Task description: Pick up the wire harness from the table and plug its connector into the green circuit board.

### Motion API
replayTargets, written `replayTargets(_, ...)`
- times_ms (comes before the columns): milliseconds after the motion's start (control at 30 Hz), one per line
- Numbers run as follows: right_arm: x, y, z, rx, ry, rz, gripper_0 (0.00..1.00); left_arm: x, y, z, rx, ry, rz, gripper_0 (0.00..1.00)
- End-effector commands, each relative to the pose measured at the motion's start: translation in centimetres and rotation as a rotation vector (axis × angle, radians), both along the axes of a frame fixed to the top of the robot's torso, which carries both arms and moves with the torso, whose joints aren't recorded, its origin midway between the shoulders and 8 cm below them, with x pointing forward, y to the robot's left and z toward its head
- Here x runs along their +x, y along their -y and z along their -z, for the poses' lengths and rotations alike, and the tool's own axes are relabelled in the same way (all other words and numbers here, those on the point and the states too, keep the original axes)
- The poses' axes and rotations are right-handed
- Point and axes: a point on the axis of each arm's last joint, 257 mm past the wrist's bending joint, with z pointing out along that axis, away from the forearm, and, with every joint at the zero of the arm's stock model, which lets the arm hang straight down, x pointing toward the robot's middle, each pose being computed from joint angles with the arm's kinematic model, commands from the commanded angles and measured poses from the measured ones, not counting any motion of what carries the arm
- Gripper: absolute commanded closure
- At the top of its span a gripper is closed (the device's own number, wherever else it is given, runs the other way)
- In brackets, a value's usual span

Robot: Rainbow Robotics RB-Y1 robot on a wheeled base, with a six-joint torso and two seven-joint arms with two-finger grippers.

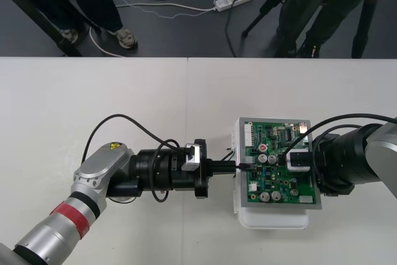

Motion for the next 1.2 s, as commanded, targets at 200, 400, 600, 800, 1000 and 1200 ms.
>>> replayTargets(200, -0.6, -3.2, -0.7, 0.059, 0.012, -0.065, 0.0, -0.6, 2.5, -2.8, -0.035, 0.089, 0.047, 0.95)
replayTargets(400, -0.1, -2.4, -1.2, 0.046, 0.026, -0.064, 0.0, -0.1, 1.7, -2.9, -0.035, 0.078, 0.036, 0.11)
replayTargets(600, 0.2, -1.7, -1.6, 0.035, 0.036, -0.065, 0.0, 0.6, 0.3, -2.8, -0.029, 0.067, 0.018, 0.0)
replayTargets(800, 0.5, -0.9, -2.2, 0.027, 0.045, -0.071, 0.0, 1.0, -0.8, -2.9, -0.019, 0.063, 0.007, 0.0)
replayTargets(1000, -0.2, 0.7, -2.6, 0.001, 0.018, -0.099, 0.0, 1.6, -1.8, -2.7, -0.002, 0.063, -0.003, 0.0)
replayTargets(1200, -0.5, 3.7, -4.2, -0.032, 0.003, -0.106, 0.0, 2.6, -4.7, -2.1, 0.053, 0.073, -0.027, 0.0)
